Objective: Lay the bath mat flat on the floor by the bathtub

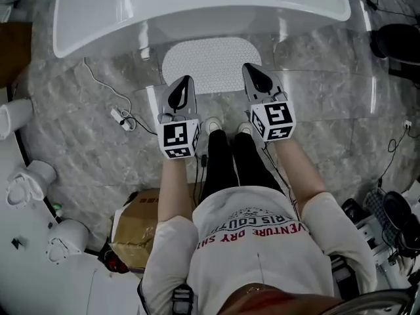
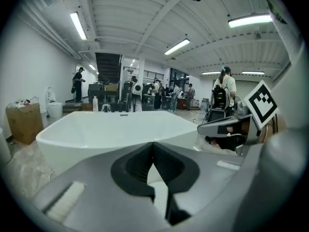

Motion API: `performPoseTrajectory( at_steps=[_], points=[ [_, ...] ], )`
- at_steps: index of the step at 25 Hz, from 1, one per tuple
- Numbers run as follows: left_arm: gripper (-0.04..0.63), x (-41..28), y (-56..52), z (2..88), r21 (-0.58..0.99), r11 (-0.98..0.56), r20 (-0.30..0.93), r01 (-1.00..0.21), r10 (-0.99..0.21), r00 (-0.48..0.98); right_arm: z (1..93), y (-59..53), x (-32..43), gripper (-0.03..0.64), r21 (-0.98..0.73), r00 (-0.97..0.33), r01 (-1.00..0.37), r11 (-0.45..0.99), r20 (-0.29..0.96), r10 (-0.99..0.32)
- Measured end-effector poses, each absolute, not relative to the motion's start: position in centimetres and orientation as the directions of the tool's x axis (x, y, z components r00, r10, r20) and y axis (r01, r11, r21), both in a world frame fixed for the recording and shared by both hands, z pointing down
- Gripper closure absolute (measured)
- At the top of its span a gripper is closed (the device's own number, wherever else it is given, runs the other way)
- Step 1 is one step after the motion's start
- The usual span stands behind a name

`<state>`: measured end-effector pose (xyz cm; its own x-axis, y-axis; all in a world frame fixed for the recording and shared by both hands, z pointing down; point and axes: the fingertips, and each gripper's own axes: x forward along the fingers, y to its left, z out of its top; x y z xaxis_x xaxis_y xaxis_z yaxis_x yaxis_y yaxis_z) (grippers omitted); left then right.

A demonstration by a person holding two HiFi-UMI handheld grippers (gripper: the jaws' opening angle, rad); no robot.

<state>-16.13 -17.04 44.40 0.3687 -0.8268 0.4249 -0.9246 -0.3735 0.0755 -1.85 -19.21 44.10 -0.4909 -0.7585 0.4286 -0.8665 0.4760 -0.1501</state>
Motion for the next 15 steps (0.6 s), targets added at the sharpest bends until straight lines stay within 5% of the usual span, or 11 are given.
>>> performPoseTrajectory(
  at_steps=[15],
  points=[
    [0.583, -16.0, -15.3, 14.2, 0.017, -0.425, 0.102, -0.905, -0.9, 0.424, 15.8, -16.8, -1.4, 0.607, 0.049, -0.605, -0.786, 0.616, 0.142, -0.783]
  ],
)
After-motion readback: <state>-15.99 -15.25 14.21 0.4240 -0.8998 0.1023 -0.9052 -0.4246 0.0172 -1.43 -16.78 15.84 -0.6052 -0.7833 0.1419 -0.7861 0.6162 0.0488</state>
